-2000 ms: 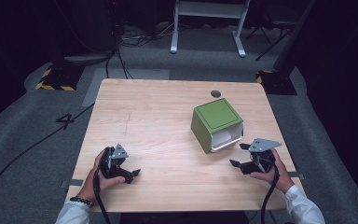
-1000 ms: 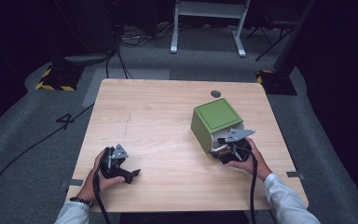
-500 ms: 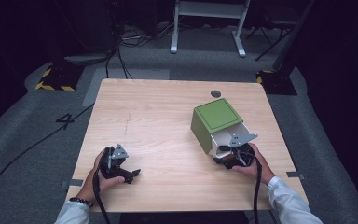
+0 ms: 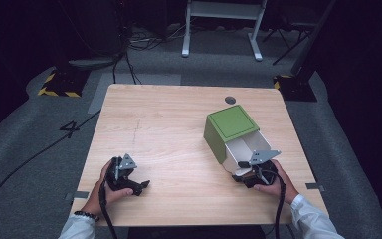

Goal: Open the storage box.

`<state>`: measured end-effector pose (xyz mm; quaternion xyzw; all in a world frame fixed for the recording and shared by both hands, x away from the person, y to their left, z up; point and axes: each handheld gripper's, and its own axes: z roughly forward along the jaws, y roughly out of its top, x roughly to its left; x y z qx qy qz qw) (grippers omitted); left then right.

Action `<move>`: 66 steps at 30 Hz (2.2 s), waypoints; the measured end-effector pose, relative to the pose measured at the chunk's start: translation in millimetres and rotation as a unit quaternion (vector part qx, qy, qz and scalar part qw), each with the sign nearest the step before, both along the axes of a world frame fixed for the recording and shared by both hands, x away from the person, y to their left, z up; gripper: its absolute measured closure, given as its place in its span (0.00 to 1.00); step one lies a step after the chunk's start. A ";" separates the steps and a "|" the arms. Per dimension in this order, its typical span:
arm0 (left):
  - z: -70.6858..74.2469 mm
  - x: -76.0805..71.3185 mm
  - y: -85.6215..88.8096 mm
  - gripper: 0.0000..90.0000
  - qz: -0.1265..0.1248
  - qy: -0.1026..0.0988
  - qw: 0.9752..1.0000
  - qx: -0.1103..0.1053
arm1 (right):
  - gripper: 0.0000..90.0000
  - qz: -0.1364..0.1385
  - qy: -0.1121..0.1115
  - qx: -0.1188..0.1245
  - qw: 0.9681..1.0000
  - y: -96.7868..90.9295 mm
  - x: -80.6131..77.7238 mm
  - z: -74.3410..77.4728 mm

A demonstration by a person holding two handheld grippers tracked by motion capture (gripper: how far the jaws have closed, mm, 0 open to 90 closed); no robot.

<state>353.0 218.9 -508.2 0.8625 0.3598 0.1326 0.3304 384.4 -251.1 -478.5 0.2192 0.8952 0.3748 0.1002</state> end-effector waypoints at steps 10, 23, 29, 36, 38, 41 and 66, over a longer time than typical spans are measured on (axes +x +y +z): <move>0.0 -0.6 -0.1 0.00 0.003 0.000 1.000 0.000 | 0.45 0.000 0.000 0.004 1.000 -6.2 -9.9 -0.1; -0.2 -0.9 -0.5 0.00 0.005 0.000 1.000 -0.002 | 0.45 0.000 0.002 0.004 1.000 -9.9 -20.3 -2.6; -0.1 -1.0 -0.3 0.00 0.005 -0.002 1.000 0.000 | 0.44 0.001 0.000 0.002 1.000 -10.2 -21.0 -2.7; -0.1 -1.1 -0.3 0.00 0.005 -0.002 1.000 0.000 | 0.44 -0.001 0.000 0.002 1.000 -11.2 -23.6 -3.0; -0.1 -1.1 -0.3 0.00 0.006 -0.002 1.000 0.000 | 0.44 0.000 0.001 0.000 1.000 -11.9 -24.6 -3.1; -0.1 -1.1 -0.4 0.00 0.006 -0.002 1.000 0.000 | 0.44 0.000 0.001 -0.001 1.000 -11.9 -25.4 -3.5; -0.1 -1.1 -0.4 0.00 0.006 -0.002 1.000 0.000 | 0.32 -0.003 -0.018 -0.001 1.000 -19.6 -31.2 9.3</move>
